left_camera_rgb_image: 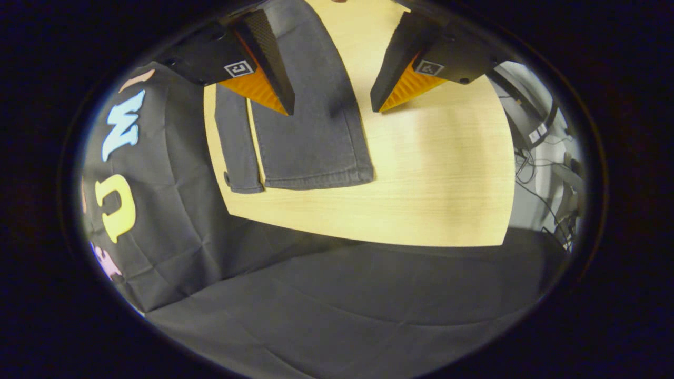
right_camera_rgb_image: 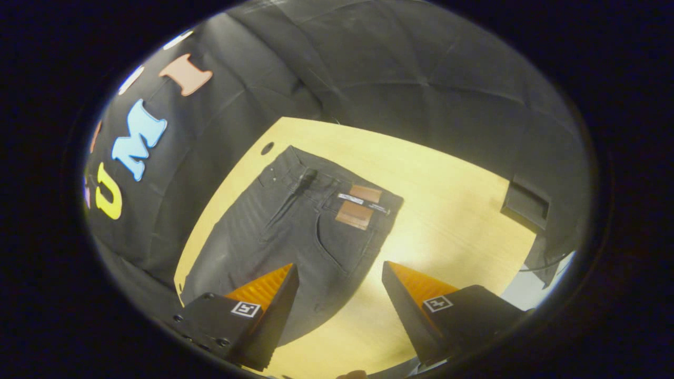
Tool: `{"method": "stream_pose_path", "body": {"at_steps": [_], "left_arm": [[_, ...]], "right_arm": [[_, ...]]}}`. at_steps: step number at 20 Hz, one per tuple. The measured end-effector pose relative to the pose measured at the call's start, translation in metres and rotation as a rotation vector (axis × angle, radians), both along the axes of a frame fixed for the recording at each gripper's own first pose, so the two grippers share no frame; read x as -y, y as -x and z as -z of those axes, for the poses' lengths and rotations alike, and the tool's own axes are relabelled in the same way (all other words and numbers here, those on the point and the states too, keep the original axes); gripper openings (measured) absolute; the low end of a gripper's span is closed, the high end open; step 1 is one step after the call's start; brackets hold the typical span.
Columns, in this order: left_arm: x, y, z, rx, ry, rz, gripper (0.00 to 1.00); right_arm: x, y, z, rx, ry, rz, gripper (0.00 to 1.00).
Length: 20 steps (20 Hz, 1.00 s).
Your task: Grasp the waist and the cuffs of the jeans and fold them to make the two legs overlap; first hold the waist and fold one-third of the jeans toward the cuffs, then hold the cuffs and fold the remaining one-third in the same direction to finish folding.
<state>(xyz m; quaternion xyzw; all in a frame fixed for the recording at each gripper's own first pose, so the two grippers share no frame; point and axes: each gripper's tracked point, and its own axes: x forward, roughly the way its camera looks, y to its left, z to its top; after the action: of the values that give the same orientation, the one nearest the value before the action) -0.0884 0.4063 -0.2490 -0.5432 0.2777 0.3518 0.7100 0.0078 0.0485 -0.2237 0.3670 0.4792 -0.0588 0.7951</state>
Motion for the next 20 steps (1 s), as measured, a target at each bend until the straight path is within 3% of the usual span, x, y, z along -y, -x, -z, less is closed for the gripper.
{"method": "stream_pose_path", "body": {"at_steps": [5,6,8,9,11,14,17,19,20], "left_arm": [[0.002,-0.020,0.006,0.047,0.021,0.001,0.93],[0.002,-0.024,0.006,0.055,0.021,0.008,0.98],[0.005,-0.031,0.005,0.079,0.030,0.016,0.93],[0.007,-0.034,0.005,0.094,0.038,0.018,0.98],[0.010,-0.039,0.002,0.122,0.053,0.021,0.89],[0.016,-0.048,-0.001,0.155,0.073,0.027,0.92],[0.021,-0.059,0.001,0.174,0.089,0.035,0.90],[0.025,-0.063,0.009,0.169,0.102,0.026,0.84],[0.025,-0.062,0.012,0.166,0.107,0.020,0.74]], "right_arm": [[0.008,0.003,0.015,-0.046,-0.035,0.057,0.95],[0.010,0.004,0.020,-0.056,-0.036,0.066,0.96],[0.009,0.001,0.023,-0.065,-0.060,0.080,0.96],[0.008,-0.003,0.023,-0.053,-0.075,0.088,0.96],[0.004,-0.012,0.023,-0.046,-0.092,0.091,0.96],[-0.016,-0.026,0.021,-0.039,-0.115,0.061,0.95],[-0.026,-0.033,0.026,-0.037,-0.014,-0.003,0.94],[-0.025,-0.031,0.035,-0.060,0.123,-0.080,0.86],[-0.025,-0.030,0.038,-0.071,0.191,-0.116,0.70]]}}
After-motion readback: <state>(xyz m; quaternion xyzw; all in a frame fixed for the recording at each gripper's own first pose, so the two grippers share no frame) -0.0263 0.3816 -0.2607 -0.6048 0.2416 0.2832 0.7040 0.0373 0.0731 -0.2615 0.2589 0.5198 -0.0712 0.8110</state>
